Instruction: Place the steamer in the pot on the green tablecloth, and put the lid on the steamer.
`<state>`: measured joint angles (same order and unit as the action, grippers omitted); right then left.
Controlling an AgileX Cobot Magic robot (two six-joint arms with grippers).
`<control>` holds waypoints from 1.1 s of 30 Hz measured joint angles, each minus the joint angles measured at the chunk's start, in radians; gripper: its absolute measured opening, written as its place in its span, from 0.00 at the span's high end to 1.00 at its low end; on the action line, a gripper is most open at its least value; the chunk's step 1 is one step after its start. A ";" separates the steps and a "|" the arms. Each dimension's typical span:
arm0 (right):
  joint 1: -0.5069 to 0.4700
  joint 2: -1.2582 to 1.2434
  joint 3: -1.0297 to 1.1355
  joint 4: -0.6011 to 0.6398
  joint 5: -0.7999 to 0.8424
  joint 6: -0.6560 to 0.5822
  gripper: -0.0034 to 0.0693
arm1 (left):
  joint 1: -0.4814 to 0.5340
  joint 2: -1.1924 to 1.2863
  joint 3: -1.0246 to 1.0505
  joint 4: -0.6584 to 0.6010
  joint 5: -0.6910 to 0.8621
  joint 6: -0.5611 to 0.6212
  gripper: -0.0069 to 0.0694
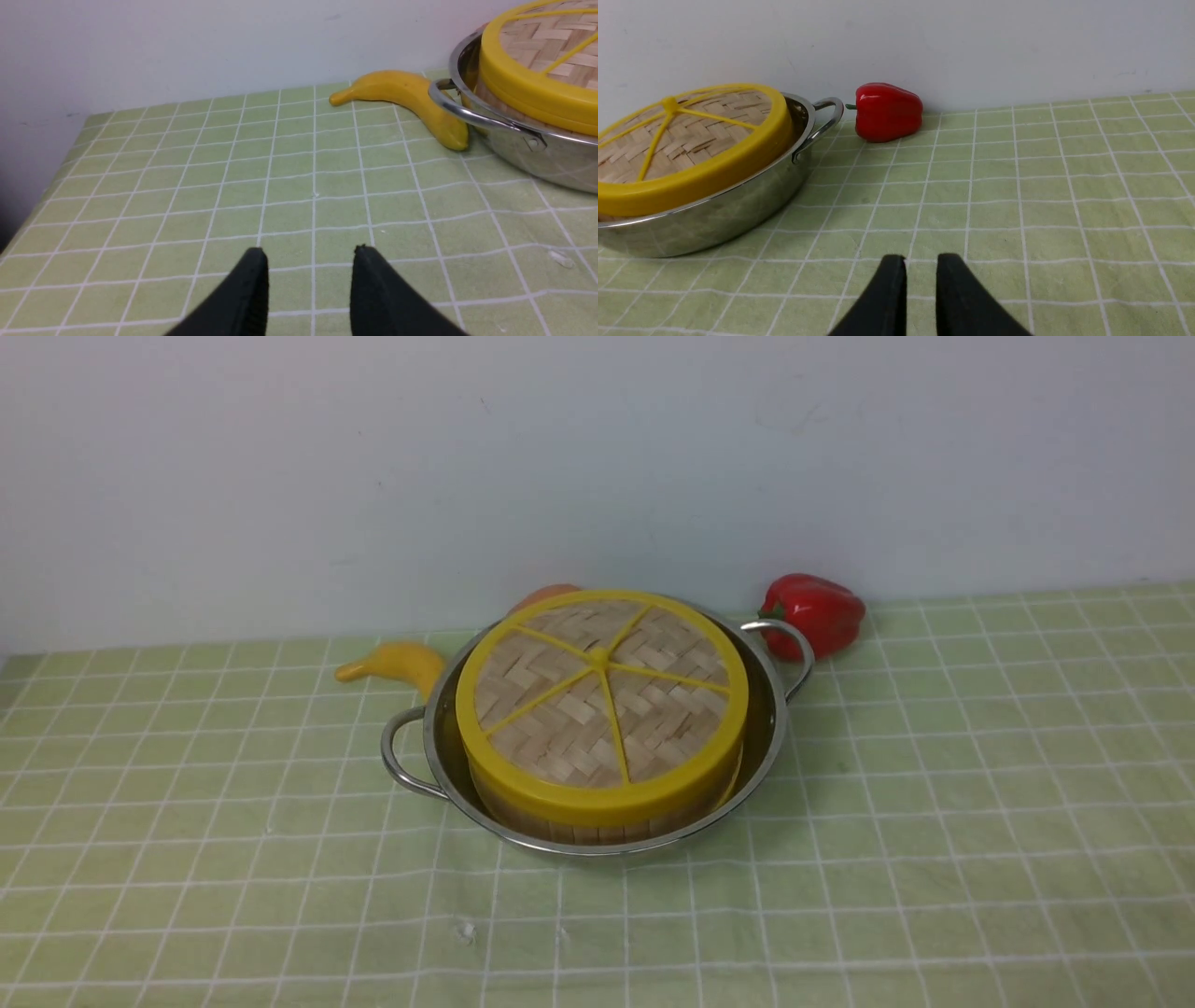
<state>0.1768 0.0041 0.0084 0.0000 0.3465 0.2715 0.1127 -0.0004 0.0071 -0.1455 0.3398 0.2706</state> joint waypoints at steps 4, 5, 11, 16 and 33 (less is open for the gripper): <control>0.000 0.000 0.000 0.000 0.000 0.002 0.77 | 0.000 0.000 0.000 0.000 0.000 0.000 0.59; 0.000 0.000 0.000 0.000 0.000 0.002 0.77 | 0.000 0.000 0.000 0.000 0.000 0.000 0.59; 0.000 0.000 0.000 0.000 0.000 0.004 0.75 | 0.000 0.000 0.000 0.000 0.000 0.000 0.59; 0.000 0.000 0.000 0.000 -0.001 0.005 0.73 | 0.000 0.000 0.000 0.000 0.000 0.000 0.59; 0.000 0.000 0.000 0.000 -0.002 0.005 0.67 | 0.000 0.000 0.000 0.000 0.000 0.000 0.59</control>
<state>0.1768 0.0041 0.0084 0.0000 0.3446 0.2764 0.1127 -0.0004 0.0071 -0.1455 0.3398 0.2706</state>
